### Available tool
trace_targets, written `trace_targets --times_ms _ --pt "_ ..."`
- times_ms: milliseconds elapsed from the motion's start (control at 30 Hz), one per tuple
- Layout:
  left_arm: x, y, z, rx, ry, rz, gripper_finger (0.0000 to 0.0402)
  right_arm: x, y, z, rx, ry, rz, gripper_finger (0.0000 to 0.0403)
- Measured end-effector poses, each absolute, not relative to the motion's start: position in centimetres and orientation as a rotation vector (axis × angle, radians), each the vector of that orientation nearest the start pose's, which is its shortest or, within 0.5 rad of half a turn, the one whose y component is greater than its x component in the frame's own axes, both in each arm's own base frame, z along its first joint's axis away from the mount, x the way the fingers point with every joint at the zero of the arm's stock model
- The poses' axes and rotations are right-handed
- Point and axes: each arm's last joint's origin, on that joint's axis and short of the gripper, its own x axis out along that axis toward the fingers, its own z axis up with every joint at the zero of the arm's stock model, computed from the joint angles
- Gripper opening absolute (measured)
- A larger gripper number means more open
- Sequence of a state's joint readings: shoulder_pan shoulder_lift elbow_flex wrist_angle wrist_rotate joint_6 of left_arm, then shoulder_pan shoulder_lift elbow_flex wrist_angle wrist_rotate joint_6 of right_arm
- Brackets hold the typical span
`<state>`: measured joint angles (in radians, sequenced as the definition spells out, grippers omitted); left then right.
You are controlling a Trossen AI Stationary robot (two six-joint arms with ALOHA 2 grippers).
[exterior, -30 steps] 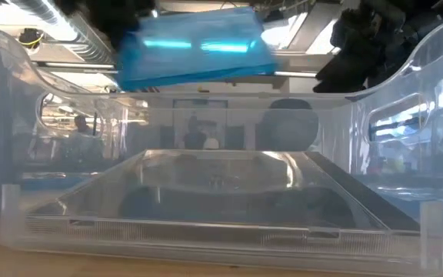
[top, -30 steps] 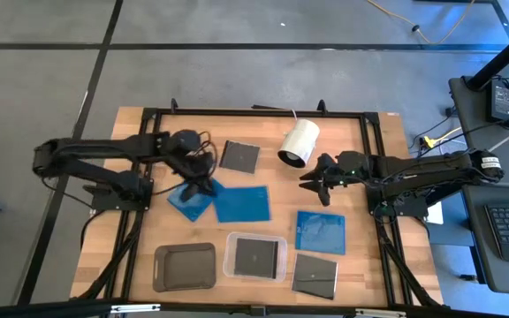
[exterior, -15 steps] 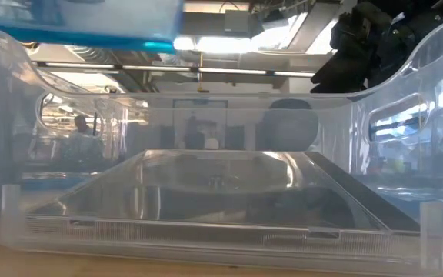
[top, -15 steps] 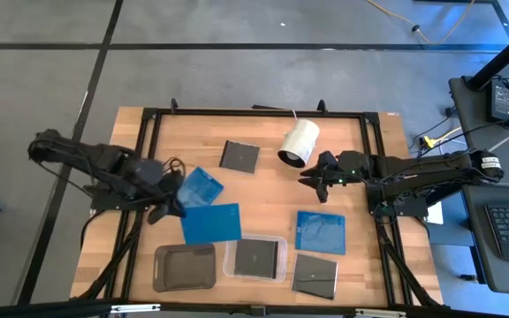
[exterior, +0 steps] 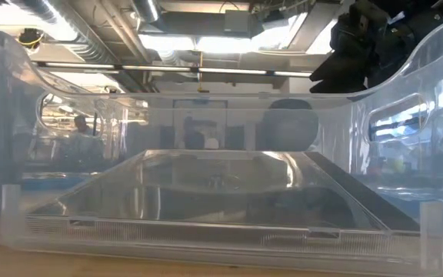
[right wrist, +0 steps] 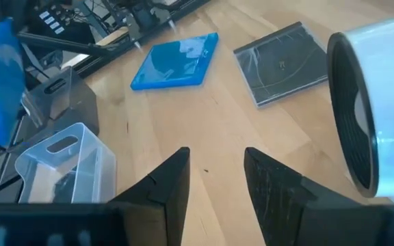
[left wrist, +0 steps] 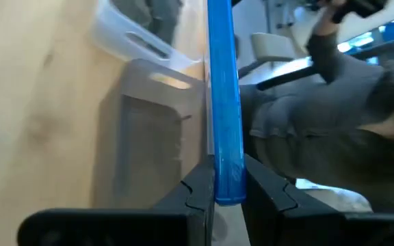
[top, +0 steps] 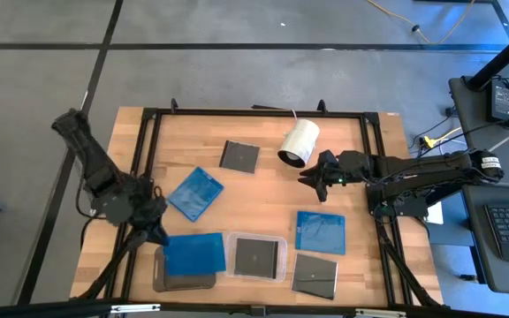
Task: Pick & place jewel cases by type
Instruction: Put the middle blue CD case into the black bin
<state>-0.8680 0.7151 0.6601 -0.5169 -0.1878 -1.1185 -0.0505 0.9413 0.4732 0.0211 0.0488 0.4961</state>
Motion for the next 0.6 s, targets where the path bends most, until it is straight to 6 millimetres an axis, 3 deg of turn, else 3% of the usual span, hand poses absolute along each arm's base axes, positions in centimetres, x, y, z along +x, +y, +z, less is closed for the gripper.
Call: trace_targets --times_ms 600 --pt "6.4 -15.7 24.4 -0.732 0.919 -0.215 0.0047 20.1 -1.2 22.6 0.566 0.314 -0.208 0.0143"
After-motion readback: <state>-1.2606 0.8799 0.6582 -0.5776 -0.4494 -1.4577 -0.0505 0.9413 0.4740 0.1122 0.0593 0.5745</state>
